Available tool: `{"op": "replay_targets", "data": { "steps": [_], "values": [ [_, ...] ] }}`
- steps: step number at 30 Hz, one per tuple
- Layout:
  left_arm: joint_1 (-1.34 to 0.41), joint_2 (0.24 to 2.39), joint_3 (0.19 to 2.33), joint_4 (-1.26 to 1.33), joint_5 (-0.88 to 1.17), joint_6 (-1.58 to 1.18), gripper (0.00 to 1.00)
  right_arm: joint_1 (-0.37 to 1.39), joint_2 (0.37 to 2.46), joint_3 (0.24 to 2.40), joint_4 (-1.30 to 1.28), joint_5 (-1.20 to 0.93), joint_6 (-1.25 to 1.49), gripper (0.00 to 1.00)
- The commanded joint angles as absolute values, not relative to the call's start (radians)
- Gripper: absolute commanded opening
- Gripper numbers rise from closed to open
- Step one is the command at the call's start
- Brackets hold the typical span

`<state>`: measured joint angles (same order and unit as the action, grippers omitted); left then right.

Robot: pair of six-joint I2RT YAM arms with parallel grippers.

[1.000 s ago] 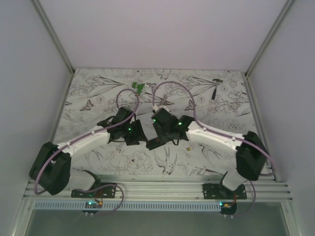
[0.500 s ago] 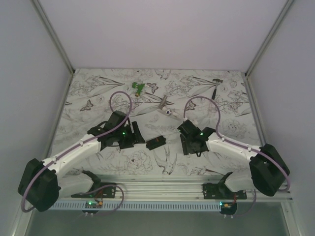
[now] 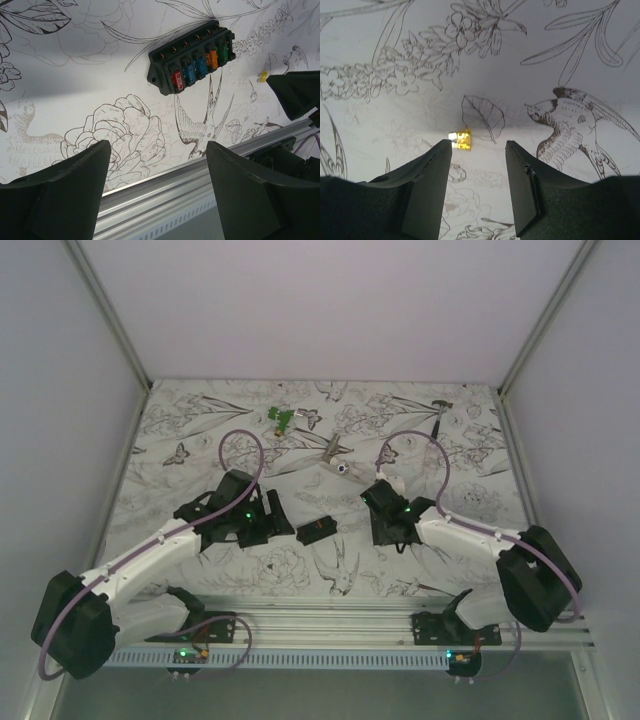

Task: Snap on the fuse box
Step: Pick up the fuse from the center of the board.

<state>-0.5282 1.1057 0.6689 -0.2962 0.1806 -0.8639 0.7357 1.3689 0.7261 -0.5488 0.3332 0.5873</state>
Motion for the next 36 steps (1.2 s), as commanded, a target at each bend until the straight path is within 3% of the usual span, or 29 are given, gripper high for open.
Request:
{"op": "replay_targets", "data": {
  "steps": [1, 6, 36],
  "values": [
    [-0.525, 1.087, 0.653, -0.336, 0.163, -0.871, 0.82, 0.727, 1.445, 0.777, -0.512, 0.427, 0.608, 0.54],
    [-0.525, 1.081, 0.648, -0.337, 0.158, -0.874, 0.87, 0.728, 1.481, 0.775, -0.504, 0.406, 0.610, 0.54],
    [-0.526, 1.059, 0.642, -0.341, 0.151, -0.879, 0.91, 0.808, 1.369, 0.752, -0.620, 0.250, 0.608, 0.56]
  ]
}}
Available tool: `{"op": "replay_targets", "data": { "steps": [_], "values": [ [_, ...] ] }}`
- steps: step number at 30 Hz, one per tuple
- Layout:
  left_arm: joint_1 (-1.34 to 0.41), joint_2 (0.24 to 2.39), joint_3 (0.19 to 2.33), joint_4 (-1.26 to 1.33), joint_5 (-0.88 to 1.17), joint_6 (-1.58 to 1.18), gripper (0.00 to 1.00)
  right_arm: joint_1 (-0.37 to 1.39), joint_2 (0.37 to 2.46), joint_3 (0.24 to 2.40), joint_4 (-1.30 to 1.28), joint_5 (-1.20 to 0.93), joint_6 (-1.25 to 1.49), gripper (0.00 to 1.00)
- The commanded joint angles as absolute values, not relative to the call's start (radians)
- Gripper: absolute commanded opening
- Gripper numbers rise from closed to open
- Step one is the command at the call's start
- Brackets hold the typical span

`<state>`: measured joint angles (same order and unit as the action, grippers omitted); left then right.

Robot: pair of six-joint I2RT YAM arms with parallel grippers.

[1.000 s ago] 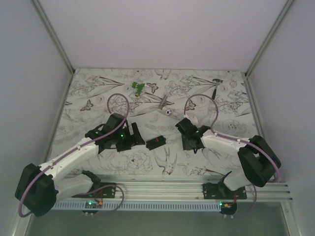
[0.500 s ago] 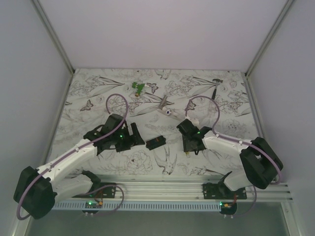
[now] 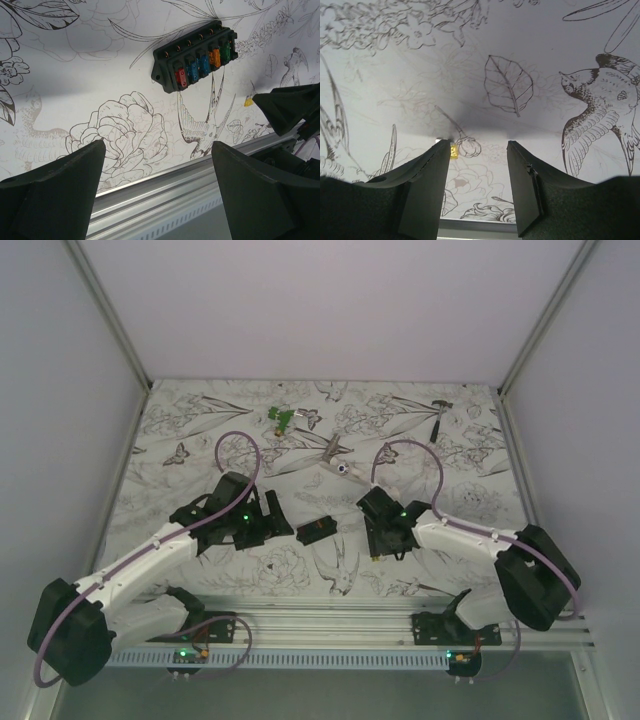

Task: Snap on the fuse box
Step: Pick up the fuse from the center of the board.

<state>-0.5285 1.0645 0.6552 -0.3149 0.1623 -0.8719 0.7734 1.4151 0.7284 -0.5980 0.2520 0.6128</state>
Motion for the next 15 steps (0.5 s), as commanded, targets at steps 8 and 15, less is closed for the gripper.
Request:
{"op": "replay_targets", "data": {
  "steps": [8, 15],
  "values": [
    [-0.528, 1.062, 0.645, -0.340, 0.153, -0.881, 0.91, 0.882, 1.386, 0.803, -0.661, 0.277, 0.635, 0.64],
    [-0.528, 1.052, 0.640, -0.340, 0.153, -0.881, 0.92, 0.882, 1.389, 0.752, -0.580, 0.202, 0.624, 0.65]
  ]
}}
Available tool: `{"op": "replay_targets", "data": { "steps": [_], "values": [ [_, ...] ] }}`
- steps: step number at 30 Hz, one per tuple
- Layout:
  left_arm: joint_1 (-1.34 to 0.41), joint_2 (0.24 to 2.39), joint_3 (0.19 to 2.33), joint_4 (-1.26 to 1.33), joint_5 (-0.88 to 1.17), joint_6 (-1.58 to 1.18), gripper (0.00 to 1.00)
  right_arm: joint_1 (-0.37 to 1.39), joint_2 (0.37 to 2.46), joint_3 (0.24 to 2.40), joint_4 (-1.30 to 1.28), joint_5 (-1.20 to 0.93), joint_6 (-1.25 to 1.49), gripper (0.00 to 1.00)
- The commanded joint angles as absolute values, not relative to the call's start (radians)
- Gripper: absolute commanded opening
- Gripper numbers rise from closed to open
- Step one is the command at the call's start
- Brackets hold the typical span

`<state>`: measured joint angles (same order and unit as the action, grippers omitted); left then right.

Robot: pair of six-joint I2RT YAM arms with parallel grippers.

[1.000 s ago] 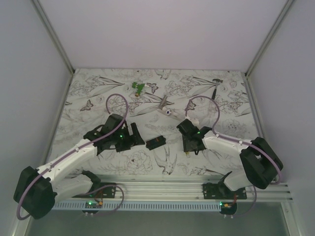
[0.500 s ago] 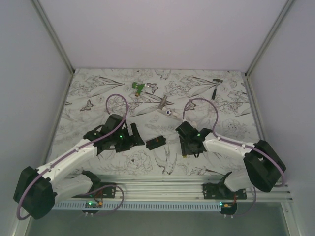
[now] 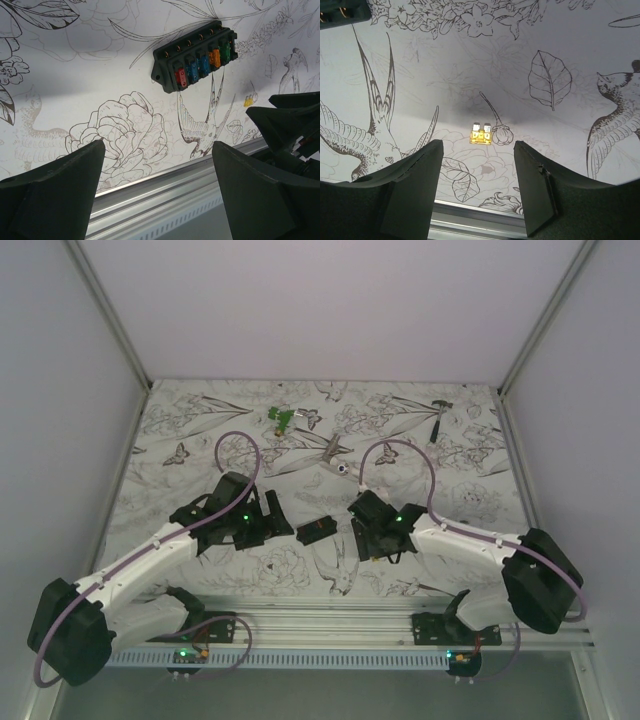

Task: Snap on the fuse box
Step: Pick up the fuse from the center of the board.

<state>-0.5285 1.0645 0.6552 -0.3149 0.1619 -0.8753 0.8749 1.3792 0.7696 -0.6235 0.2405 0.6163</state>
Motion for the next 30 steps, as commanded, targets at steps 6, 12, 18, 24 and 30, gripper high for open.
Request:
{"op": "replay_targets", "data": {
  "steps": [6, 12, 18, 24, 30],
  "values": [
    [-0.529, 1.044, 0.636, -0.341, 0.150, -0.882, 0.92, 0.882, 1.425, 0.737, -0.554, 0.161, 0.638, 0.66],
    [-0.529, 1.039, 0.633, -0.341, 0.150, -0.882, 0.92, 0.882, 1.440, 0.717, -0.518, 0.109, 0.653, 0.65],
    [-0.529, 1.035, 0.633, -0.340, 0.150, -0.884, 0.92, 0.887, 1.437, 0.712, -0.473, 0.035, 0.657, 0.65],
    [-0.529, 1.033, 0.634, -0.341, 0.147, -0.884, 0.92, 0.900, 1.447, 0.731, -0.439, -0.011, 0.664, 0.64],
    [-0.529, 1.037, 0.633, -0.342, 0.146, -0.884, 0.92, 0.903, 1.509, 0.767, -0.400, -0.014, 0.658, 0.63]
  ]
}}
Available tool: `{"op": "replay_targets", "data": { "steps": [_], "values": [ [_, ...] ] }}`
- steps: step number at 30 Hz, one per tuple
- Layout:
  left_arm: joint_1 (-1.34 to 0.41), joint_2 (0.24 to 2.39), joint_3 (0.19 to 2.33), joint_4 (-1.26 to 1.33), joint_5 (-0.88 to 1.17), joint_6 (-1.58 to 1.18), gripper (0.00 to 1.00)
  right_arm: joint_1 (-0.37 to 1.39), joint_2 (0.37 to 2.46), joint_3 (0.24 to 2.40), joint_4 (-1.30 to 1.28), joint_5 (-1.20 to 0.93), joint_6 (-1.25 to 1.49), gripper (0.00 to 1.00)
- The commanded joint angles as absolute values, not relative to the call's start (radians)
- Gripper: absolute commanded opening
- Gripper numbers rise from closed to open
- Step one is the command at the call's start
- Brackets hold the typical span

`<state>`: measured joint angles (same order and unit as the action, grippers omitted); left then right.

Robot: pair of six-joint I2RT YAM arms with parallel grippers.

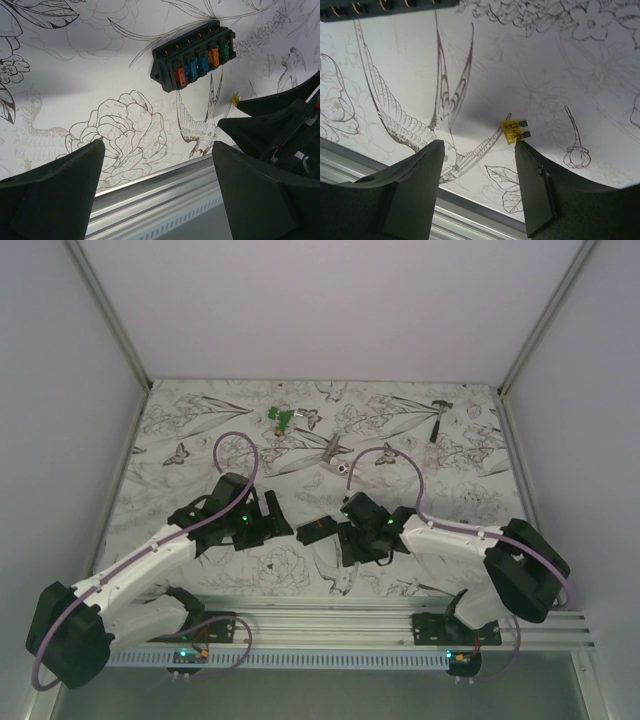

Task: Snap on the fuse box
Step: Pick up the fuse from the center of the board.

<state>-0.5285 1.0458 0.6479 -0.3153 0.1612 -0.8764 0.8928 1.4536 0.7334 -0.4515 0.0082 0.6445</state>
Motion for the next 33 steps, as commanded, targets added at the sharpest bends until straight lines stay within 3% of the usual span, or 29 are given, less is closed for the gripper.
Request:
{"op": "replay_targets", "data": {
  "steps": [1, 16, 23, 33],
  "values": [
    [-0.529, 1.036, 0.633, -0.342, 0.146, -0.884, 0.92, 0.904, 1.524, 0.775, -0.394, -0.013, 0.655, 0.63],
    [-0.529, 1.032, 0.632, -0.346, 0.140, -0.884, 0.92, 0.907, 1.621, 0.904, -0.366, 0.040, 0.515, 0.64],
    [-0.529, 1.014, 0.627, -0.355, 0.122, -0.879, 0.93, 0.907, 1.514, 0.926, -0.437, 0.078, 0.246, 0.63],
    [-0.512, 0.998, 0.629, -0.389, 0.095, -0.873, 0.99, 0.905, 1.609, 0.988, -0.501, 0.118, -0.045, 0.57]
  ]
}}
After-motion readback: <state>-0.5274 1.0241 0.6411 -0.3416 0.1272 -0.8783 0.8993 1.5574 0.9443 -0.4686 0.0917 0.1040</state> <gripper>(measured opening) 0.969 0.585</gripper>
